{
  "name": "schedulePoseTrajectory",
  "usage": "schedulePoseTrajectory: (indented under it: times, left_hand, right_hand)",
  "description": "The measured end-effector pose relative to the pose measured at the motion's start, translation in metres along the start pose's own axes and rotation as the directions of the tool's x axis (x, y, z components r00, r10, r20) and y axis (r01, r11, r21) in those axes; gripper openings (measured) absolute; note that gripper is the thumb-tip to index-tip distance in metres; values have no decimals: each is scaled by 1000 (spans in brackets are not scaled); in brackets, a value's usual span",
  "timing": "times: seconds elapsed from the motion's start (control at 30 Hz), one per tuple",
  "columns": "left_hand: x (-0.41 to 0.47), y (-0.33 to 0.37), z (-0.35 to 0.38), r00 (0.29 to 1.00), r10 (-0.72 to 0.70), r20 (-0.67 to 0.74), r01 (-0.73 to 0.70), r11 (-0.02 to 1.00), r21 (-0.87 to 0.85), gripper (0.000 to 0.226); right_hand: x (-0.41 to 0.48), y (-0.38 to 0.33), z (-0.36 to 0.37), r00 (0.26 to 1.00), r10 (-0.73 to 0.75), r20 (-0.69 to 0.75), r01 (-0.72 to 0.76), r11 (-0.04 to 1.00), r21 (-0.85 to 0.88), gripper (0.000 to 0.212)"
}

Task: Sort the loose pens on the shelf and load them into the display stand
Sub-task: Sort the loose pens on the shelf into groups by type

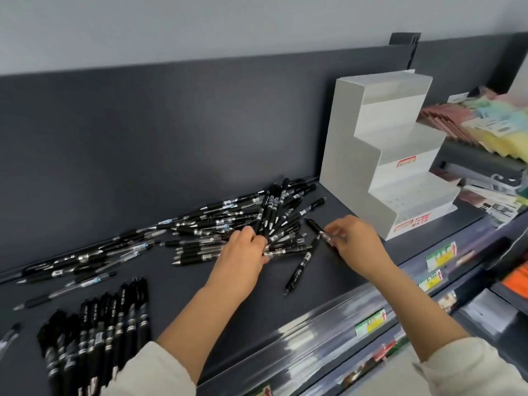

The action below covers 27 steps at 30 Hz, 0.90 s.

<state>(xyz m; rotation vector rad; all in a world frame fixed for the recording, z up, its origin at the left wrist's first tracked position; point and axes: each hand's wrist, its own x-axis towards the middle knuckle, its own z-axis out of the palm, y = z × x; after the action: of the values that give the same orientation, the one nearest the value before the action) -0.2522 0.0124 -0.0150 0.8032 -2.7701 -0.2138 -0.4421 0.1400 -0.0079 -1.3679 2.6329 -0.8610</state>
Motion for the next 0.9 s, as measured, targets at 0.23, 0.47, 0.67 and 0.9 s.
schedulePoseTrajectory:
  times: [0.23,0.47,0.67,0.9]
  left_hand:
    - [15,6,7,1000,-19,20,18,999,42,25]
    - [4,-7,-26,962,-272,-41,248,923,-293,24]
    - [-14,-13,-35,921,-383,64,357,769,-530,24]
    - [-28,-18,-36,905,-422,51,354,683,-638,14]
  right_hand:
    - [-7,30,-14,994,100,31,-102,993,66,24]
    - [-3,17,-4,978,-166,126,170,985,-23,32]
    - [4,-2,24,856,-410,316,468,874,-133,21]
    - [12,-5,4,981,-189,-42,191,981,23,13]
